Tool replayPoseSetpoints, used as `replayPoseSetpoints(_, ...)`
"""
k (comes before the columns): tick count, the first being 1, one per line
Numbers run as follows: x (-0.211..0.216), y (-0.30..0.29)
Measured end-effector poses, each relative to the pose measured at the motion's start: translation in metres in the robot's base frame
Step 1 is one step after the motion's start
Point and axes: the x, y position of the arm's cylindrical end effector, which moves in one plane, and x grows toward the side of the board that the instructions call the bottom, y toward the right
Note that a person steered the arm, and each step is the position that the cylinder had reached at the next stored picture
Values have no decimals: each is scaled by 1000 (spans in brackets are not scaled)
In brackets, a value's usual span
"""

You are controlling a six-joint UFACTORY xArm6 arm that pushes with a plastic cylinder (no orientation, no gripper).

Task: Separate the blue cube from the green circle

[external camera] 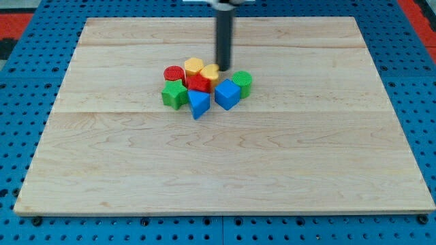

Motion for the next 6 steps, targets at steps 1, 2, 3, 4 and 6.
replayPoseSetpoints(1, 19, -44)
replayPoseSetpoints(2, 49, -30)
replayPoseSetpoints(3, 76, -13)
replayPoseSetpoints(4, 77, 27)
replayPoseSetpoints(6, 69, 97)
